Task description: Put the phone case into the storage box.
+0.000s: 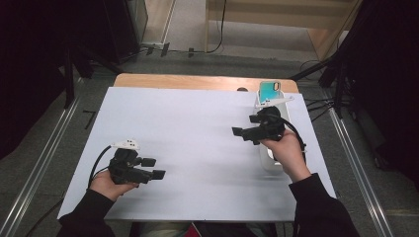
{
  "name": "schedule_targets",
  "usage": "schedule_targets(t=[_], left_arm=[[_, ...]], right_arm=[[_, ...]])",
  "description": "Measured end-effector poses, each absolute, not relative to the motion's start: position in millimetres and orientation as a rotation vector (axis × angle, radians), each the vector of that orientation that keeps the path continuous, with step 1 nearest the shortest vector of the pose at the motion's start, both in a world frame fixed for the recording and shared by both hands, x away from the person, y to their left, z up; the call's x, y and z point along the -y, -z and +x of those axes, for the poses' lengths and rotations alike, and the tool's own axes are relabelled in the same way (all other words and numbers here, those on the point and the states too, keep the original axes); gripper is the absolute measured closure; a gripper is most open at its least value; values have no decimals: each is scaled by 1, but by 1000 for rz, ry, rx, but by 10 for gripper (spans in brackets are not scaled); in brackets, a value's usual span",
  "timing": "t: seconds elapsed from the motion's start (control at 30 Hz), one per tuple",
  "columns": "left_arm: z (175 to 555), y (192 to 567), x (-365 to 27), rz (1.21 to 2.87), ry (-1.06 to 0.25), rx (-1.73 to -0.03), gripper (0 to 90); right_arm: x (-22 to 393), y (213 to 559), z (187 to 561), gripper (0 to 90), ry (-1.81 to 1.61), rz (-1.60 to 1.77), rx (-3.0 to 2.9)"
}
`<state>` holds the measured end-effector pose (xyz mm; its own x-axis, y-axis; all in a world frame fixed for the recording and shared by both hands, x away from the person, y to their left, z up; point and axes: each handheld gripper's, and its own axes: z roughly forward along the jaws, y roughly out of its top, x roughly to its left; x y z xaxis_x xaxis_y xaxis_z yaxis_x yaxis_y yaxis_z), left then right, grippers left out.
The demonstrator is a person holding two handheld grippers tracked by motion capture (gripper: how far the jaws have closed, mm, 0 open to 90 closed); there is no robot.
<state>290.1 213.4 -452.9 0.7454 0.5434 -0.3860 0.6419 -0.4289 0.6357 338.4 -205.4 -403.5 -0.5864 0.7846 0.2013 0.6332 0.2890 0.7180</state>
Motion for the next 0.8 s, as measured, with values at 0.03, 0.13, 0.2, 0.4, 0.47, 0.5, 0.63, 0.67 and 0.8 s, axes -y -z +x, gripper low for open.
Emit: schedule_targets(t=[0.03, 0.13, 0.2, 0.4, 0.47, 0.5, 0.63, 0.67, 0.8], left_arm=[[290, 453, -213, 2130, 155, -888, 290], [290, 452, -213, 2130, 152, -886, 290], [290, 452, -214, 2138, 152, -882, 290], [289, 452, -213, 2132, 152, -877, 290], [289, 452, -213, 2136, 157, -875, 290], [289, 452, -213, 2133, 155, -877, 290], [289, 452, -213, 2134, 156, -877, 290], [289, 452, -213, 2134, 156, -877, 290], [289, 452, -213, 2133, 156, -879, 290]], right_arm=[[204, 405, 337, 116, -1179, 1310, -2369], [201, 407, 332, 115, -1185, 1282, -2388], [200, 407, 328, 116, -1197, 1272, -2393], [198, 412, 317, 119, -1221, 1230, -2418], [198, 414, 313, 119, -1222, 1222, -2428], [198, 415, 312, 119, -1218, 1215, -2429], [197, 417, 305, 124, -1229, 1179, -2449], [197, 418, 303, 125, -1236, 1169, -2459], [197, 420, 297, 124, -1250, 1136, -2463]])
